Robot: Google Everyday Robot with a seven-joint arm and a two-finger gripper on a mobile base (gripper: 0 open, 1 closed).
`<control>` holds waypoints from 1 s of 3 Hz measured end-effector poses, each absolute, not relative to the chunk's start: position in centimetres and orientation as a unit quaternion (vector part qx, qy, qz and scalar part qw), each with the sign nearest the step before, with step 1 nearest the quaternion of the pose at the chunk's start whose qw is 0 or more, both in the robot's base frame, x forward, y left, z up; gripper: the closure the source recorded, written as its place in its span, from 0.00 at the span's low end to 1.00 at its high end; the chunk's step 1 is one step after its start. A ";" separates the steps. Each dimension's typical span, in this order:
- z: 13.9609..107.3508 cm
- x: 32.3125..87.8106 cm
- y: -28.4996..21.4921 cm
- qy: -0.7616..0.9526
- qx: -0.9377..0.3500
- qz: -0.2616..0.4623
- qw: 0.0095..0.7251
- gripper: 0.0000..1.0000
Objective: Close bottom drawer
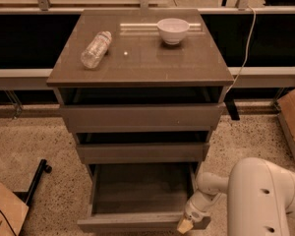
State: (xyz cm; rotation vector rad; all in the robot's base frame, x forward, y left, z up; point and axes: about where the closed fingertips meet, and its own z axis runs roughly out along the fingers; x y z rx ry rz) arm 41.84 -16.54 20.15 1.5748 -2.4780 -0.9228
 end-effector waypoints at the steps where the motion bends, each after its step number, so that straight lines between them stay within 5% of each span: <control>1: 17.9 40.7 -16.9 -0.812 0.487 -0.317 0.053 1.00; 3: 17.1 42.3 -16.4 -0.814 0.496 -0.301 0.034 1.00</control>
Offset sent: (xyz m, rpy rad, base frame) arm -0.0095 -0.0028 -0.0190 0.0010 0.0555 -0.0293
